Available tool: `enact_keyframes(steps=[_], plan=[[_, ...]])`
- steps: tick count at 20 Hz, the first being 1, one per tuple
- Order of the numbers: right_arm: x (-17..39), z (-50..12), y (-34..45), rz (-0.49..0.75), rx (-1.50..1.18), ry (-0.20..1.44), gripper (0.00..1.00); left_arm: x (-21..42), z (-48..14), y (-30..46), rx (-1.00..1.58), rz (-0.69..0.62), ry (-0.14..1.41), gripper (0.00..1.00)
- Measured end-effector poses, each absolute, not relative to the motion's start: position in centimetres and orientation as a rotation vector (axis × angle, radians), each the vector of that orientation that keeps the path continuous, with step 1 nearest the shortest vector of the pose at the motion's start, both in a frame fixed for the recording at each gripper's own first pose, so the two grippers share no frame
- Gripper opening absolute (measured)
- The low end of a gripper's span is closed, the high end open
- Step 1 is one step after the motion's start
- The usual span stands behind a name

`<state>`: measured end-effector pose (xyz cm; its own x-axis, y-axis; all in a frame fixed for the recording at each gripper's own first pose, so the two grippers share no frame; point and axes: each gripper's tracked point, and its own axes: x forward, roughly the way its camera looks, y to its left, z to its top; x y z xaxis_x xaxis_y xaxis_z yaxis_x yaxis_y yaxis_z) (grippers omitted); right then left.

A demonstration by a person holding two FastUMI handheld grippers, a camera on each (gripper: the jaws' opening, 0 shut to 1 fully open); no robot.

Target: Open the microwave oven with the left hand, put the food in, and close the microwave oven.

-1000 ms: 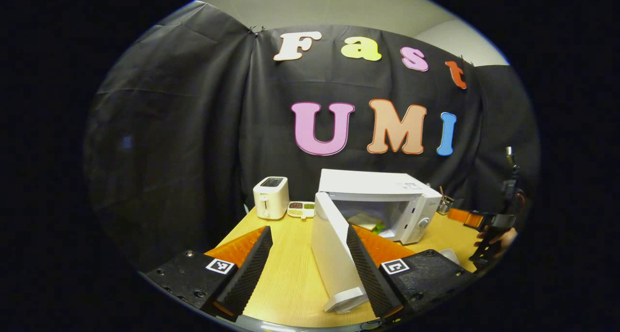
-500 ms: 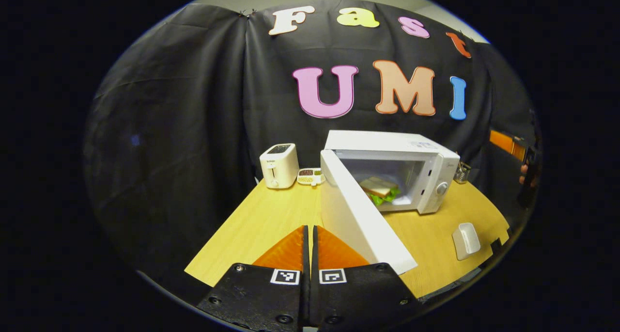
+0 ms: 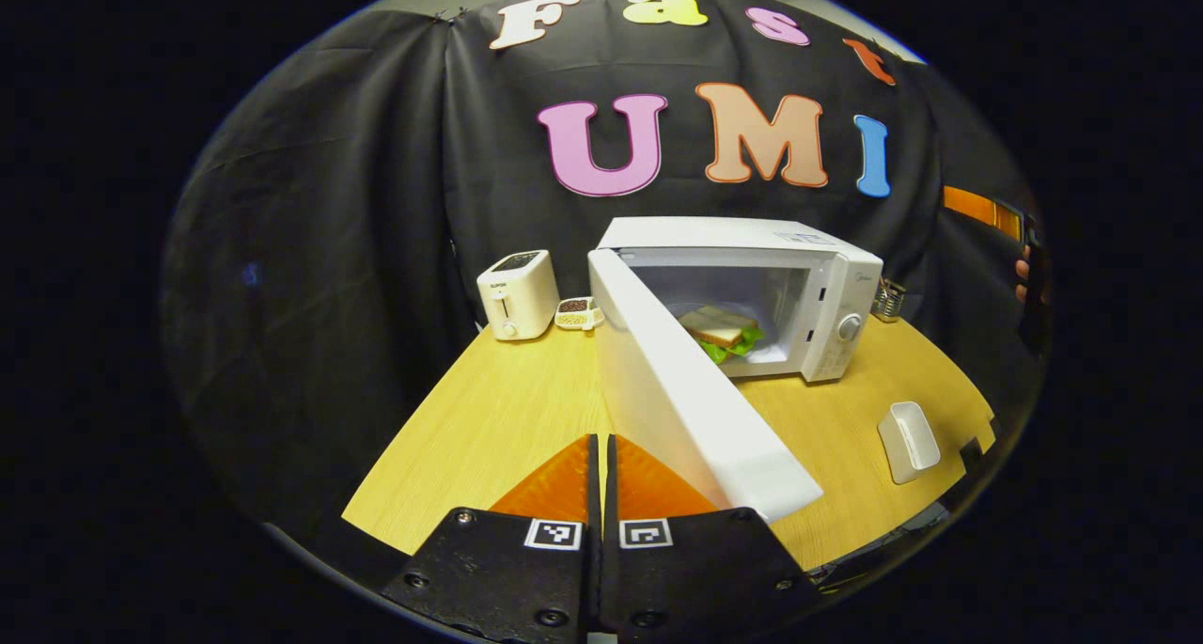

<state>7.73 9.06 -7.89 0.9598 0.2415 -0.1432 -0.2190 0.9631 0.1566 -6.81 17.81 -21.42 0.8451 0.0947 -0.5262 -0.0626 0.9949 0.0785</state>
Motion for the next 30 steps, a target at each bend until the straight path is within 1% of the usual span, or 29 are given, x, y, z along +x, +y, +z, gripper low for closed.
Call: enact_keyframes(steps=[1, 2, 11, 21, 22, 23, 30], plan=[[8.0, -7.9, 8.8, 0.228, 0.148, 0.165, 0.9, -6.5, -21.5, 17.3, 0.069, 0.07, 0.559, 0.01], [8.1, -8.0, 8.2, 0.22, 0.154, 0.167, 0.89, -6.2, -21.5, 16.8, 0.074, 0.056, 0.558, 0.01], [7.3, -7.9, 5.2, 0.182, 0.161, 0.171, 0.89, -3.8, -22.2, 11.7, 0.085, -0.053, 0.562, 0.01], [6.6, -9.2, 0.4, 0.079, 0.175, 0.187, 0.89, -2.1, -23.6, 6.8, 0.114, -0.177, 0.609, 0.01], [6.1, -9.6, 0.2, 0.073, 0.17, 0.191, 0.98, -2.0, -23.6, 6.3, 0.114, -0.19, 0.612, 0.0], [5.8, -9.6, -0.1, 0.069, 0.17, 0.191, 0.89, -1.9, -23.7, 5.8, 0.118, -0.2, 0.613, 0.0], [4.6, -9.3, -1.4, 0.043, 0.169, 0.185, 0.89, 0.0, -23.8, 3.7, 0.128, -0.246, 0.613, 0.01]])
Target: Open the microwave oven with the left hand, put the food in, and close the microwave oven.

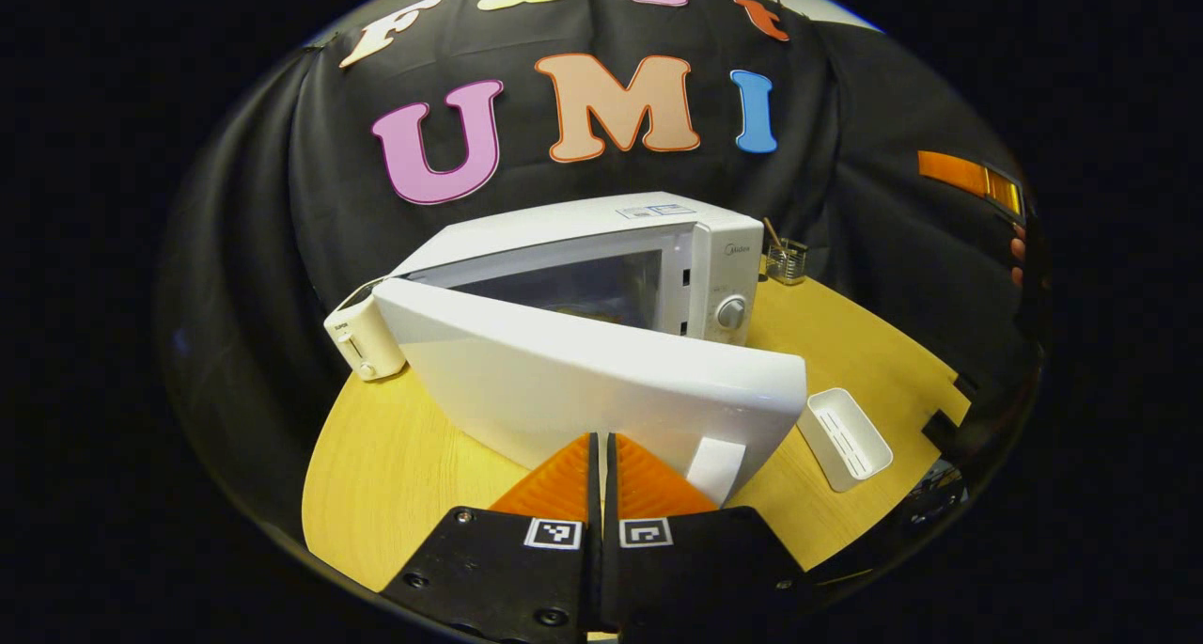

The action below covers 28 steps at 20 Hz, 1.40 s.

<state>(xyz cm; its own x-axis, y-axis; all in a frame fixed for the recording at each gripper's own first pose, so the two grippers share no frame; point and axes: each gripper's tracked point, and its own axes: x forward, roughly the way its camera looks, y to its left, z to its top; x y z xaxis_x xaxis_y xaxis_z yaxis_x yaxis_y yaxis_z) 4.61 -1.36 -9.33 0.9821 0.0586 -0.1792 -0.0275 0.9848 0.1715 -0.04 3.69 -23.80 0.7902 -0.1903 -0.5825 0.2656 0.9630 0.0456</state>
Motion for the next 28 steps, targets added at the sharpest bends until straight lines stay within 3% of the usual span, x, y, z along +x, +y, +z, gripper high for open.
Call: enact_keyframes(steps=[17, 18, 19, 28], plan=[[2.8, -10.1, -1.7, 0.059, 0.141, 0.224, 0.9, 4.5, -24.0, 0.1, 0.125, -0.289, 0.584, 0.01], [2.7, -10.1, -1.8, 0.059, 0.143, 0.224, 0.99, 5.0, -23.9, 0.0, 0.131, -0.291, 0.58, 0.01], [2.7, -10.2, -1.8, 0.058, 0.142, 0.224, 0.9, 5.6, -23.9, -0.1, 0.133, -0.291, 0.574, 0.01], [2.3, -10.0, -3.1, 0.028, 0.149, 0.224, 0.9, 9.5, -24.0, -1.4, 0.087, -0.289, 0.57, 0.01]])
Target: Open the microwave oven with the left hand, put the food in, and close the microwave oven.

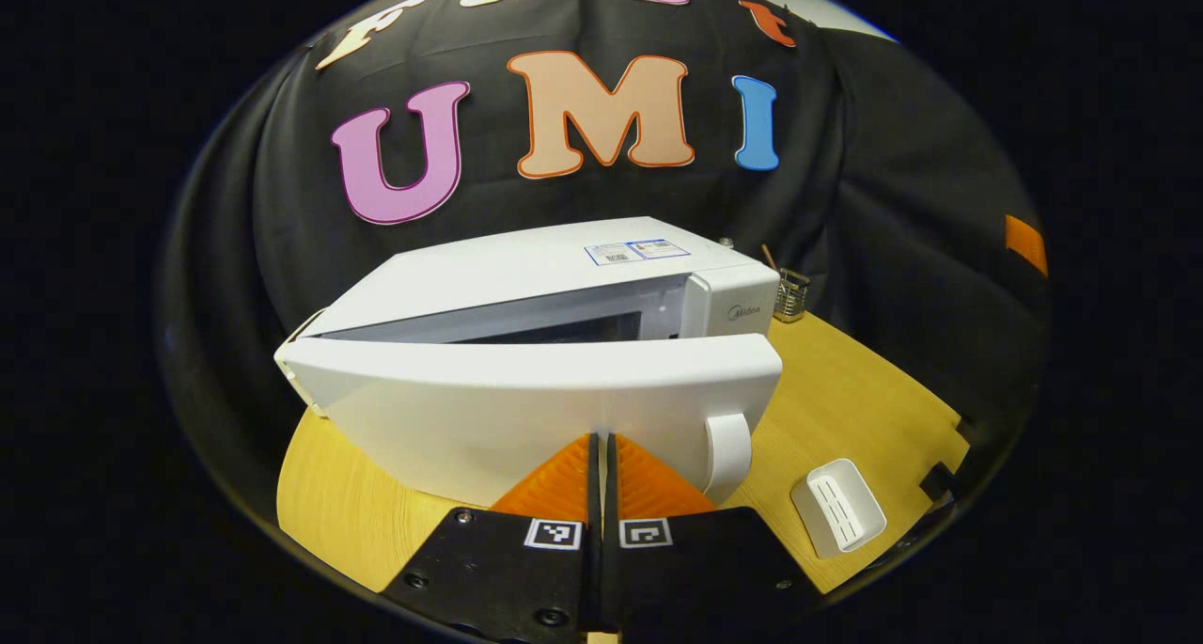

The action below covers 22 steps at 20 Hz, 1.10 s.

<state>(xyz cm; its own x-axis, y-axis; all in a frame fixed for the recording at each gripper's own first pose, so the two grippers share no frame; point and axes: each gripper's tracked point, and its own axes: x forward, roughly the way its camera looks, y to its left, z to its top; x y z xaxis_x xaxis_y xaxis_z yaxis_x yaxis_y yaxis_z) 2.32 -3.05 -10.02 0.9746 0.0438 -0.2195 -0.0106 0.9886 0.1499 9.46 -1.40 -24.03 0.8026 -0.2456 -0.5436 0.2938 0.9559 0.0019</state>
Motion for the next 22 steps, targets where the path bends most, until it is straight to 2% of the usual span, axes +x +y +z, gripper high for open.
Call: enact_keyframes(steps=[17, 18, 19, 22], plan=[[2.1, -10.0, -3.6, 0.025, 0.158, 0.23, 0.9, 14.5, -22.9, -3.9, 0.126, -0.317, 0.535, 0.0], [2.2, -10.0, -3.6, 0.026, 0.157, 0.23, 0.99, 14.7, -22.8, -4.0, 0.13, -0.318, 0.528, 0.0], [2.2, -10.0, -3.6, 0.026, 0.157, 0.231, 0.9, 14.8, -22.8, -4.1, 0.13, -0.328, 0.532, 0.0], [2.3, -9.9, -3.5, 0.026, 0.157, 0.233, 0.9, 14.8, -22.9, -4.4, 0.124, -0.327, 0.536, 0.01]])
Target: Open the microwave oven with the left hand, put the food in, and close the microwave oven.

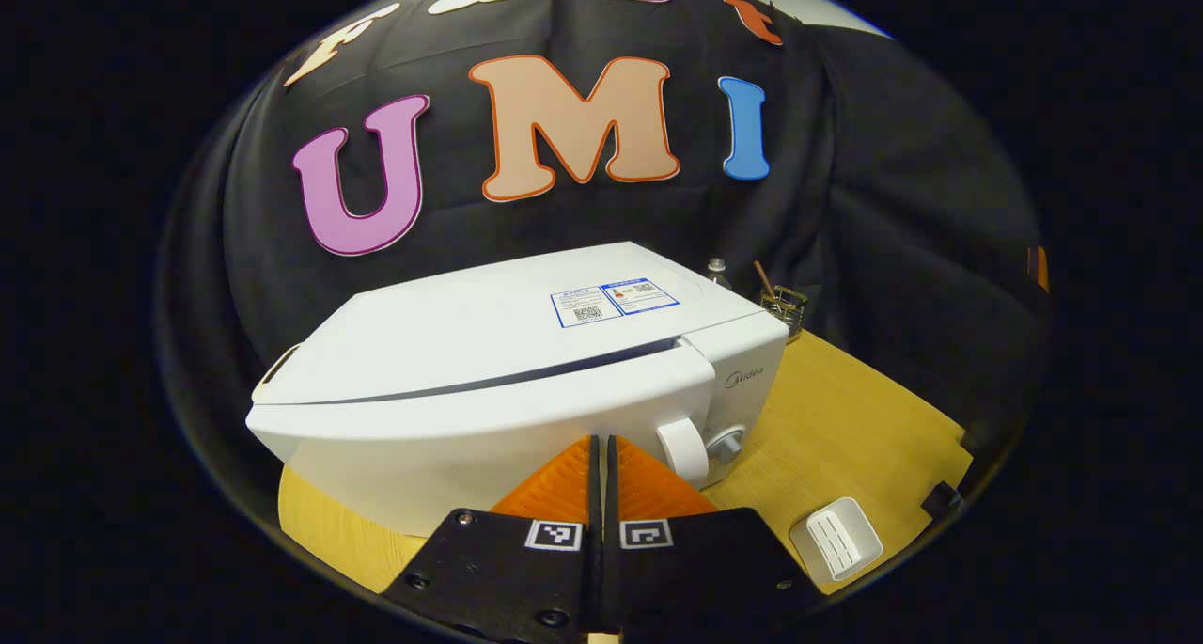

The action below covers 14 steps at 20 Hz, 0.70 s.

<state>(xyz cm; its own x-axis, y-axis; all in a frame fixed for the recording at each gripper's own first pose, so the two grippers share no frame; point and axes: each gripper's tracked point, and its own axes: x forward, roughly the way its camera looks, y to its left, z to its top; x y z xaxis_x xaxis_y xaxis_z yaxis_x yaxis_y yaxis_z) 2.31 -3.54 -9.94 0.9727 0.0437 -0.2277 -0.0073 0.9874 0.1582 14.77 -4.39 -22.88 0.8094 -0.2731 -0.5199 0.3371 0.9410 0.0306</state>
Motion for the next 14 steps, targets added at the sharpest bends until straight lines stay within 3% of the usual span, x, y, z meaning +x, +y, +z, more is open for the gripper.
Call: enact_keyframes(steps=[8, 14], plan=[[2.5, -10.2, -3.8, 0.012, 0.159, 0.237, 0.9, 15.0, -22.8, -4.3, 0.107, -0.325, 0.521, 0.01], [2.7, -10.8, -3.2, 0.026, 0.176, 0.266, 0.9, 16.5, -20.6, -7.4, 0.076, -0.404, 0.469, 0.01]])
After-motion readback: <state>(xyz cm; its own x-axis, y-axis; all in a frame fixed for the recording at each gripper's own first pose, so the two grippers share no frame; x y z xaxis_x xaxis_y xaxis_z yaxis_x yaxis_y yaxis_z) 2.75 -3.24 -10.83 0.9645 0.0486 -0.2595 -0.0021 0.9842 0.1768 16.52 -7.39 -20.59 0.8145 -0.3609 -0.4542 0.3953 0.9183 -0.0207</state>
